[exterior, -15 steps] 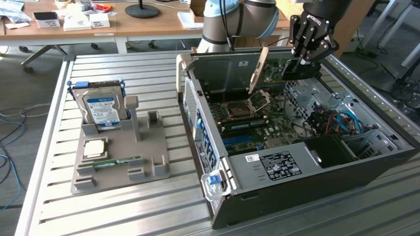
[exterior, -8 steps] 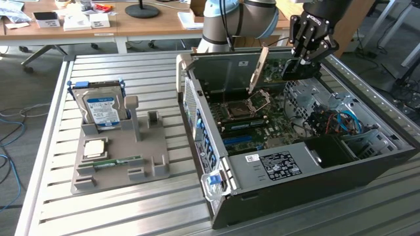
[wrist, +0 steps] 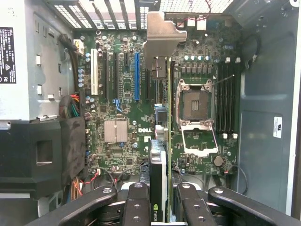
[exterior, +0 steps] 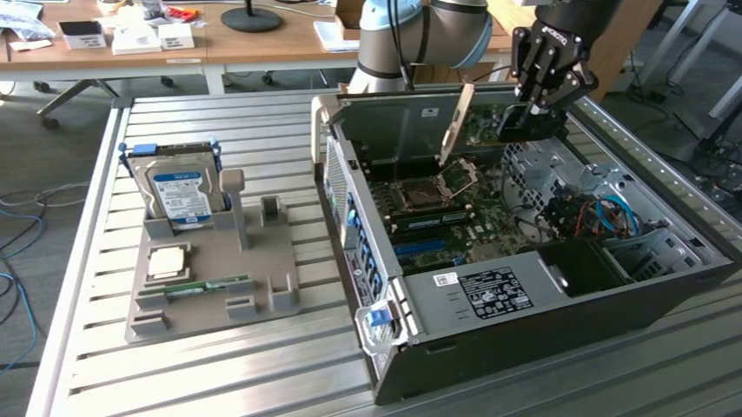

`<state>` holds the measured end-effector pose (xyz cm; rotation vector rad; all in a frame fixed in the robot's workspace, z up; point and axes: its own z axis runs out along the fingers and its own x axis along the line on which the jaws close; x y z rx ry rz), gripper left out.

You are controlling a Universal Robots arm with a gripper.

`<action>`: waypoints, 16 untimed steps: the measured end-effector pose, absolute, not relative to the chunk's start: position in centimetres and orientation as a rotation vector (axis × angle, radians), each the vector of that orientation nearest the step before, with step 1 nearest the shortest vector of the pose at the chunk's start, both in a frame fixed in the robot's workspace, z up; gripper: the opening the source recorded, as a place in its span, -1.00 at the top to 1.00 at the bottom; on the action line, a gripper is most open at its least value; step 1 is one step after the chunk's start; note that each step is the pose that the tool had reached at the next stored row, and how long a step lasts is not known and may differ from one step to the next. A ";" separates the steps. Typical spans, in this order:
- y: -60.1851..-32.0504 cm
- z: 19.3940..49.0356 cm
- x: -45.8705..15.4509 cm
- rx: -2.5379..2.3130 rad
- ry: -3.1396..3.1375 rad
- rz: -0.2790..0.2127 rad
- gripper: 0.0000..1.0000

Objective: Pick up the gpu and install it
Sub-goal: 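Insert the gpu into the slot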

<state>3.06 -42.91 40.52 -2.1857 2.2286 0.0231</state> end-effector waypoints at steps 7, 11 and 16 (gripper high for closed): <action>-42.9 40.3 3.1 -2.186 2.229 0.023 0.47; -42.9 40.3 3.1 -2.186 2.228 0.023 0.47; -42.9 40.2 3.1 -2.186 2.229 0.023 0.47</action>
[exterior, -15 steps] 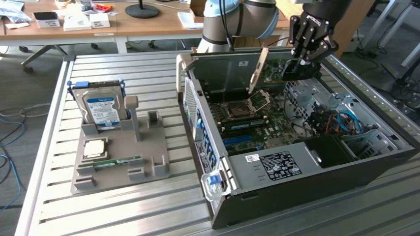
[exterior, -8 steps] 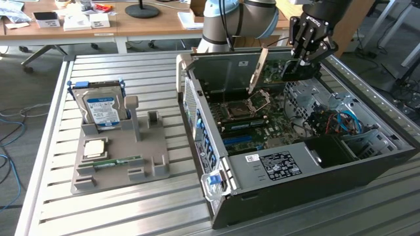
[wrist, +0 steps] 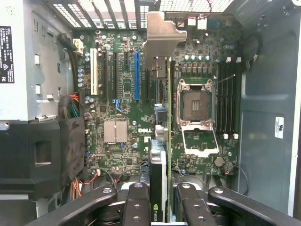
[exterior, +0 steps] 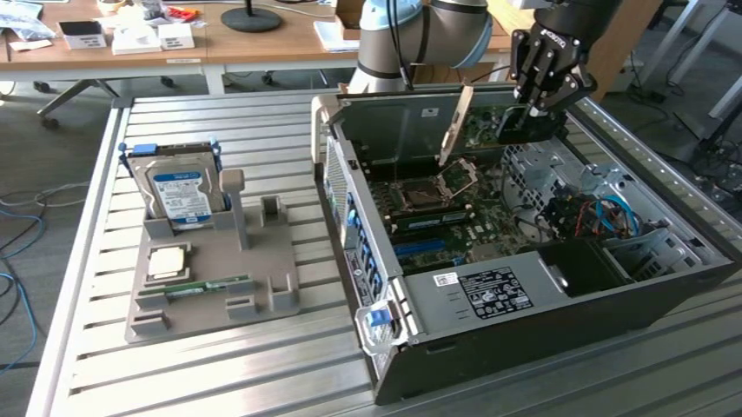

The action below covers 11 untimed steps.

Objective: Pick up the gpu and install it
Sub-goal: 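Insert the gpu into the slot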

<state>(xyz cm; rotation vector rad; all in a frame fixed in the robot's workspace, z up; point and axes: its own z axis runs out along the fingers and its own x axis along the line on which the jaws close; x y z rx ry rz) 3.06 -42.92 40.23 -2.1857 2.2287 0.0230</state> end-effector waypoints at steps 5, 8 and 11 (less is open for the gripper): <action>-42.9 40.2 3.1 -2.186 2.229 0.023 0.47; -42.9 40.0 3.1 -2.186 2.229 0.023 0.47; -42.9 39.7 3.1 -2.186 2.229 0.023 0.47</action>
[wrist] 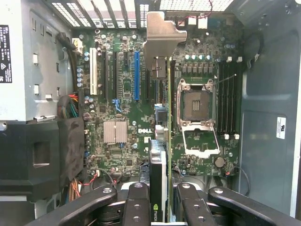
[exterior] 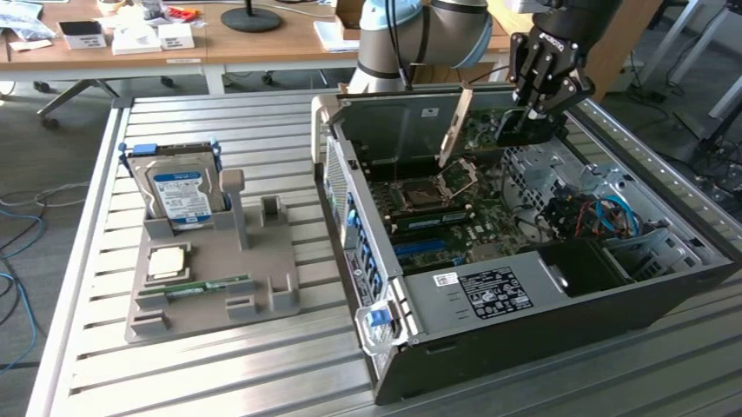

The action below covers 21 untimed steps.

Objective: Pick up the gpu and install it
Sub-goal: 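Insert the gpu into the slot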

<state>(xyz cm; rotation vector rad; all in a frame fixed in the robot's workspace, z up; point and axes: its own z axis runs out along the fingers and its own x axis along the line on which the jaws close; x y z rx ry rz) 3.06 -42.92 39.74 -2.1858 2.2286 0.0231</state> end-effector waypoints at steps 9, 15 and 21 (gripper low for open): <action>-42.9 39.5 3.1 -2.186 2.229 0.023 0.47; -42.9 39.4 2.8 -2.186 2.229 0.023 0.47; -42.9 39.4 2.5 -2.186 2.229 0.023 0.47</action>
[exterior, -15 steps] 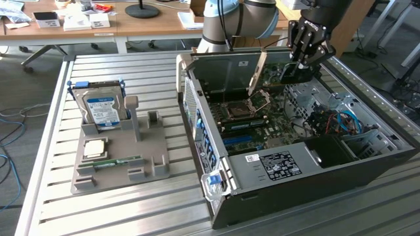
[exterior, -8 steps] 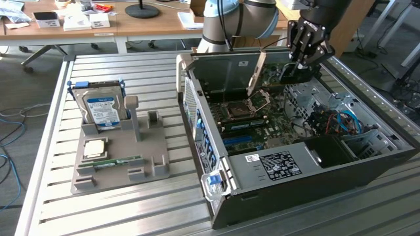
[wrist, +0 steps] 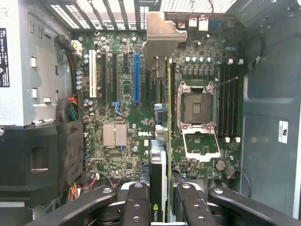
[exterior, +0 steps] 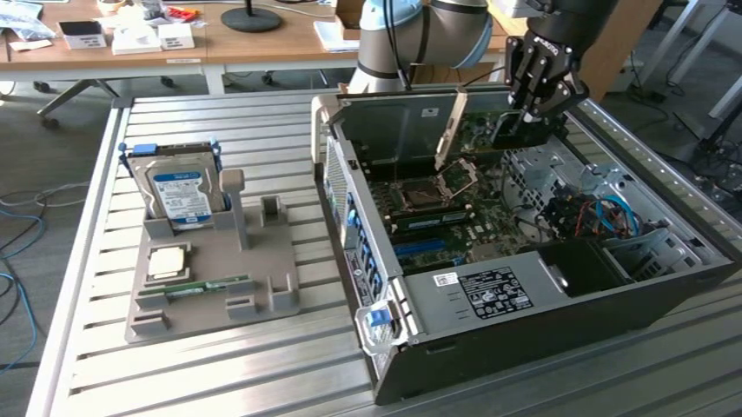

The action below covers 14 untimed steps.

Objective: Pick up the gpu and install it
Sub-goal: 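Insert the gpu into the slot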

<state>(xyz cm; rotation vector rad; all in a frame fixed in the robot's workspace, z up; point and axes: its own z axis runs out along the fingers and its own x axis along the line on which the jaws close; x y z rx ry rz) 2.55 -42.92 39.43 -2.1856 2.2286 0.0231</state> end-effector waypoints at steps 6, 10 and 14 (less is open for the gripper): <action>-42.9 39.3 2.5 -2.186 2.229 0.023 0.47; -42.9 39.1 2.5 -2.186 2.229 0.023 0.47; -42.9 39.1 2.5 -2.186 2.229 0.023 0.47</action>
